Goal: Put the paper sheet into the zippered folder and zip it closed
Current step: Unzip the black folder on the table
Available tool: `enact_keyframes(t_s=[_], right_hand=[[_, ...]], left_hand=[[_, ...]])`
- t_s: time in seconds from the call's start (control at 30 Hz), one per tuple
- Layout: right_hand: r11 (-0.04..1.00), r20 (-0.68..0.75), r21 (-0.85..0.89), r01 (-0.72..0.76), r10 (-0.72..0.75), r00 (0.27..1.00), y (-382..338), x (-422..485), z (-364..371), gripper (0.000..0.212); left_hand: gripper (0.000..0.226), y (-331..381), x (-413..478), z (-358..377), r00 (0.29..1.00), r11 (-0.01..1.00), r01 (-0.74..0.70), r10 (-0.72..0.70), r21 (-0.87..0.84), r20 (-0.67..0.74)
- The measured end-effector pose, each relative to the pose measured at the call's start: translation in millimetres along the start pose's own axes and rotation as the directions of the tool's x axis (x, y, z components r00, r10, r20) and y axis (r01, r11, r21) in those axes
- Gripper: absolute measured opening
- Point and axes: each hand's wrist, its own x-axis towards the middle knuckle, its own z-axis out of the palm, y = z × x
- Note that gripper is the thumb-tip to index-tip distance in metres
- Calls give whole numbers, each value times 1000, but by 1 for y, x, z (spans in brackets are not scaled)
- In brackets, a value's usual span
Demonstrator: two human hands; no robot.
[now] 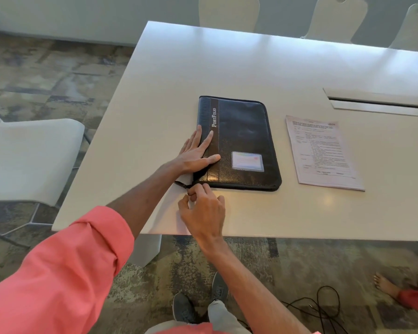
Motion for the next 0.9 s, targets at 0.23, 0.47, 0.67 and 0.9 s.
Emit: enact_keyframes(t_s=[0.23, 0.47, 0.67, 0.9], right_hand=[[998, -98, 59, -33, 39, 994, 31, 30, -27, 29], [952, -213, -3, -307, 300, 930, 106, 101, -80, 26], [874, -35, -215, -437, 440, 897, 141, 130, -99, 51], [847, -60, -154, -508, 506, 861, 160, 146, -113, 42]], left_hand=[[94, -2, 0, -2, 999, 999, -19, 18, -47, -28], [100, 4, 4, -3, 1000, 989, -17, 18, -146, 10], [105, 10, 7, 6, 999, 994, -30, 32, -104, 10], [105, 26, 12, 11, 999, 996, -41, 43, -84, 30]])
